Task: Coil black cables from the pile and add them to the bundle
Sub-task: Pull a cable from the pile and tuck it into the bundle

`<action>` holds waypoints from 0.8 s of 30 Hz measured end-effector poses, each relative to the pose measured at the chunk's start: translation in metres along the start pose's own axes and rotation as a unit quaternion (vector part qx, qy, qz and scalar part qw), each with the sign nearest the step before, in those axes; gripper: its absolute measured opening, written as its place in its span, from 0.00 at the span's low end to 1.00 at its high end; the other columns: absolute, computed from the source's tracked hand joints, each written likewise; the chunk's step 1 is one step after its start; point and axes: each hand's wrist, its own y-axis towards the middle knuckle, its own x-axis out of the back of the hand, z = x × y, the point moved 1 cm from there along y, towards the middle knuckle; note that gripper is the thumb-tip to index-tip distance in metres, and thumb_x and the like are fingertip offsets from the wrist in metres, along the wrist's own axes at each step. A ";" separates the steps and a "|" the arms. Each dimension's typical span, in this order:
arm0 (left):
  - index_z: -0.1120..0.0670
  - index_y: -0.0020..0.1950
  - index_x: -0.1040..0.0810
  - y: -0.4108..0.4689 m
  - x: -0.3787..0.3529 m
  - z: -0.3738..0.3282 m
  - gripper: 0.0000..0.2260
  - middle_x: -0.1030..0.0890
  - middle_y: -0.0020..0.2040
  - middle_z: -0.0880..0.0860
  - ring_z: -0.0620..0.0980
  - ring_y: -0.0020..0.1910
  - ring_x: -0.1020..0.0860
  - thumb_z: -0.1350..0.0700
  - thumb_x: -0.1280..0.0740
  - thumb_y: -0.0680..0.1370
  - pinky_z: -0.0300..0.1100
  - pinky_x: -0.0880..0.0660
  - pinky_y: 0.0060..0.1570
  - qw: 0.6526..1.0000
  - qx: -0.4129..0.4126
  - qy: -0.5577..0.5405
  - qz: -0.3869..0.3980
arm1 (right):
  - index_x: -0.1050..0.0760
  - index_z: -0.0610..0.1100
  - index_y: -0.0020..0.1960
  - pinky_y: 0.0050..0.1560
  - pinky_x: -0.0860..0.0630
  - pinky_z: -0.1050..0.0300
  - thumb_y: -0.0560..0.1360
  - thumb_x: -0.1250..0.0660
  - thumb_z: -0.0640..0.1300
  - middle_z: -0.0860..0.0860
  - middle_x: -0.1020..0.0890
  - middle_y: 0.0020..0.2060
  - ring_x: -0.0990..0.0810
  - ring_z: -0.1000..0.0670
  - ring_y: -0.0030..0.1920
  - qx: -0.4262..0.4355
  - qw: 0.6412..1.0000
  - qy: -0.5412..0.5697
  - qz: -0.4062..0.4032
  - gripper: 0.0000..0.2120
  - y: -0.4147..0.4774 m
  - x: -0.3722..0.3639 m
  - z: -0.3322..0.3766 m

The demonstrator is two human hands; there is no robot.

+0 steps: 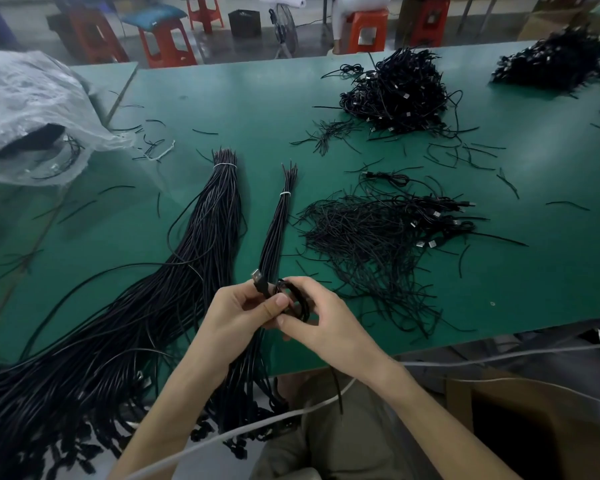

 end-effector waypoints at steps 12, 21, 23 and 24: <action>0.60 0.47 0.15 0.003 0.005 0.000 0.09 0.15 0.37 0.60 0.54 0.35 0.17 0.58 0.24 0.71 0.41 0.18 0.38 0.996 -0.007 0.073 0.050 | 0.27 0.50 0.50 0.31 0.28 0.65 0.81 0.32 0.49 0.51 0.17 0.36 0.21 0.56 0.29 -0.063 0.989 -0.087 0.097 0.05 -0.001 0.009 -0.008; 0.56 0.42 0.13 0.004 0.007 0.007 0.04 0.14 0.37 0.59 0.55 0.37 0.16 0.56 0.24 0.69 0.42 0.18 0.41 0.998 -0.020 0.049 0.029 | 0.35 0.54 0.58 0.39 0.29 0.58 0.84 0.38 0.55 0.54 0.23 0.45 0.25 0.58 0.39 -0.070 0.980 -0.161 0.092 0.08 -0.006 0.001 -0.004; 0.55 0.41 0.13 0.004 0.004 0.009 0.03 0.14 0.40 0.58 0.55 0.39 0.14 0.57 0.25 0.71 0.43 0.17 0.44 0.999 -0.044 0.028 -0.012 | 0.40 0.56 0.71 0.46 0.28 0.59 0.84 0.39 0.52 0.57 0.24 0.56 0.23 0.57 0.50 -0.027 0.985 -0.168 0.013 0.17 -0.007 -0.004 -0.003; 0.54 0.42 0.13 0.004 0.003 0.010 0.02 0.13 0.40 0.57 0.55 0.41 0.14 0.57 0.25 0.72 0.45 0.16 0.46 0.998 -0.055 0.025 -0.036 | 0.44 0.56 0.75 0.49 0.27 0.59 0.85 0.39 0.51 0.56 0.26 0.62 0.23 0.54 0.55 -0.003 0.981 -0.193 -0.024 0.23 -0.006 -0.007 -0.003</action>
